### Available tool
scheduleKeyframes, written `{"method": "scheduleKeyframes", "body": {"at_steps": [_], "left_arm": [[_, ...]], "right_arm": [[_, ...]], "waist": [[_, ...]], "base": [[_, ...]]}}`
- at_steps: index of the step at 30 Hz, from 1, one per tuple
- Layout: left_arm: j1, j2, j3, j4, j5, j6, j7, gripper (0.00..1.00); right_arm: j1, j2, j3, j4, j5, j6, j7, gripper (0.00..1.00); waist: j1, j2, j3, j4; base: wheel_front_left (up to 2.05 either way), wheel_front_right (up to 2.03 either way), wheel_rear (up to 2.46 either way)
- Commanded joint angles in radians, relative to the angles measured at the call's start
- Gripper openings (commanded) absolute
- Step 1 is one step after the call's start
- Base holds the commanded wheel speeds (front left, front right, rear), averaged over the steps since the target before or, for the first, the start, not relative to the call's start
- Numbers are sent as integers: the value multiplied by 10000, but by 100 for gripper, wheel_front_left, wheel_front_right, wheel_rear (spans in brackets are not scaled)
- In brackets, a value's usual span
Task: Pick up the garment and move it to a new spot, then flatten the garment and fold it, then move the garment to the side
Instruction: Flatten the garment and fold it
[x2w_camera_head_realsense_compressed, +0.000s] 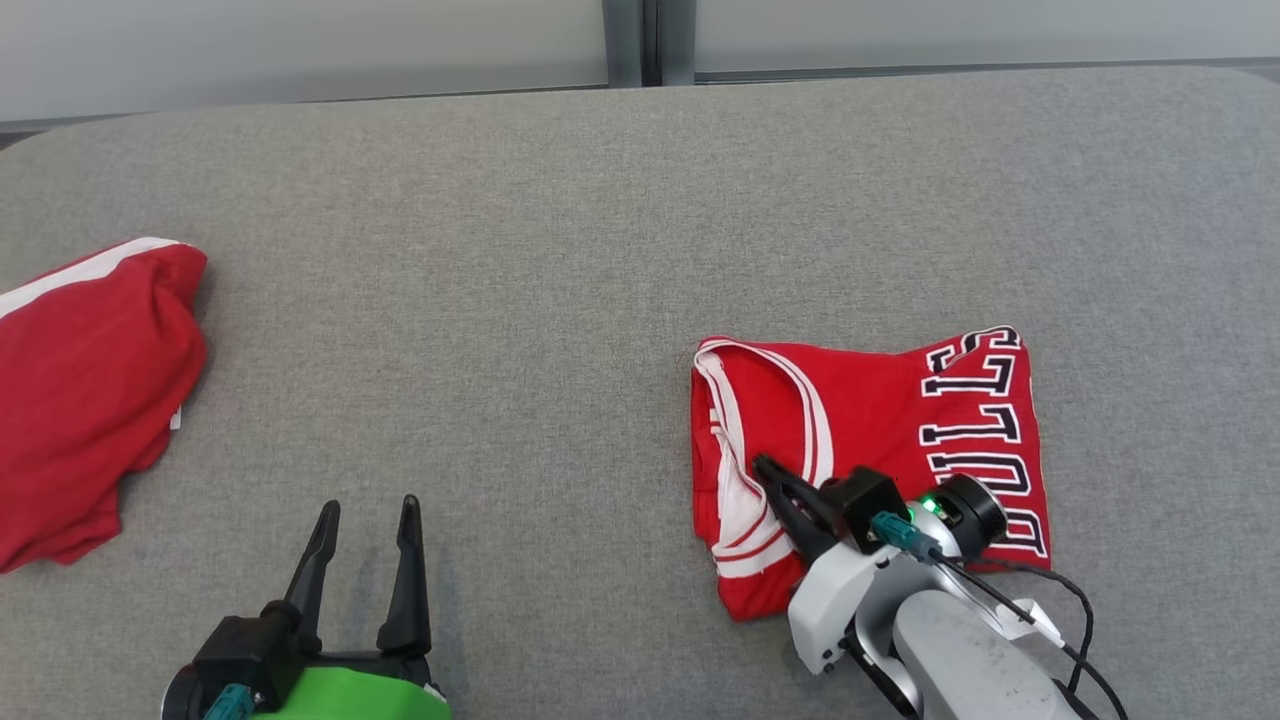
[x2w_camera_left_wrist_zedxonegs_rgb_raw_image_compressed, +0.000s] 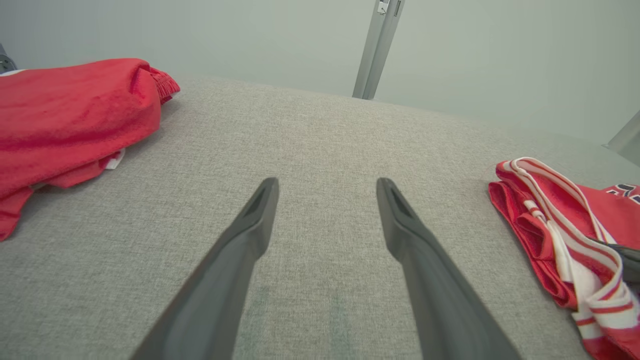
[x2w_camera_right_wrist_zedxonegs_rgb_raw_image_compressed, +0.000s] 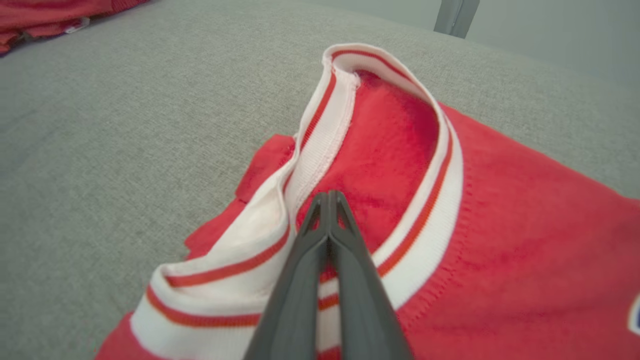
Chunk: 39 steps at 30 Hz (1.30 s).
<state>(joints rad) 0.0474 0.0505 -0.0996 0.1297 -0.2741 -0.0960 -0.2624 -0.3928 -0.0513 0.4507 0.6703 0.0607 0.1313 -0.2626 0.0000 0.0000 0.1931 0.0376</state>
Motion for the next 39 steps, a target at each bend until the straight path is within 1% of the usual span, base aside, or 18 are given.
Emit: {"method": "scheduleKeyframes", "body": {"at_steps": [1, 4, 10, 16, 21, 26, 27, 28, 29, 30, 31, 32, 36, 39], "left_arm": [[-75, 13, -3, -7, -87, 64, -30, 100], [-86, 13, 5, -14, -108, 89, -32, 100], [-24, 13, 42, -42, -148, 114, -32, 100], [47, 13, 21, -81, -94, 135, -32, 100], [191, 13, 109, -84, 3, 119, -32, 100], [328, 13, 207, 17, 104, 59, -30, 100], [345, 13, 239, 22, 121, 59, -32, 100], [377, 13, 254, 23, 139, 53, -32, 100], [415, 13, 263, 36, 157, 39, -30, 100], [442, 13, 266, 66, 181, 22, -32, 100], [446, 14, 268, 90, 221, 7, -32, 100], [449, 14, 277, 121, 237, 3, -32, 100], [465, 13, 300, 229, 321, -36, -30, 100], [502, 14, 278, 274, 373, -72, -32, 100]], "right_arm": [[-134, -12, 143, -57, 97, -12, -25, 0], [-134, -10, 309, -162, 113, -12, -25, 0], [-26, -9, 1013, -97, 324, -12, -27, 0], [-82, -94, 1105, -716, 565, -12, -27, 0], [327, -401, 572, -1837, 680, -12, -25, 0], [1243, -904, -1063, -3033, 452, -12, -25, 0], [1449, -1012, -1376, -3222, 333, -12, -27, 12], [1668, -1113, -1746, -3417, 225, -12, -26, 29], [1876, -1222, -2157, -3578, 95, -12, -26, 42], [2101, -1335, -2487, -3687, -43, -12, -26, 58], [2302, -1377, -2820, -3792, -133, -12, -26, 87], [2462, -1364, -3183, -3924, -212, -12, -26, 100], [3124, -1339, -4454, -4289, -481, -13, -26, 100], [3575, -1161, -5131, -4474, -543, -13, -26, 100]], "waist": [[0, 0, 13, 35], [0, 0, 3, 39], [0, 0, -64, -57], [0, 0, -157, -208], [0, 0, -378, -390], [0, 0, -751, -504], [0, 0, -809, -544], [0, 0, -862, -578], [0, 0, -918, -608], [0, 0, -971, -632], [0, 0, -1010, -648], [0, 0, -1057, -668], [0, 0, -1302, -726], [0, 0, -1457, -732]], "base": [[0, 0, 0], [0, 0, 0], [0, 0, 0], [0, 0, 0], [0, 0, 0], [0, 0, 0], [0, 0, 0], [0, 0, 0], [0, 0, 0], [0, 0, 0], [0, 0, 0], [0, 0, 0], [0, 0, 0], [0, 0, 0]]}}
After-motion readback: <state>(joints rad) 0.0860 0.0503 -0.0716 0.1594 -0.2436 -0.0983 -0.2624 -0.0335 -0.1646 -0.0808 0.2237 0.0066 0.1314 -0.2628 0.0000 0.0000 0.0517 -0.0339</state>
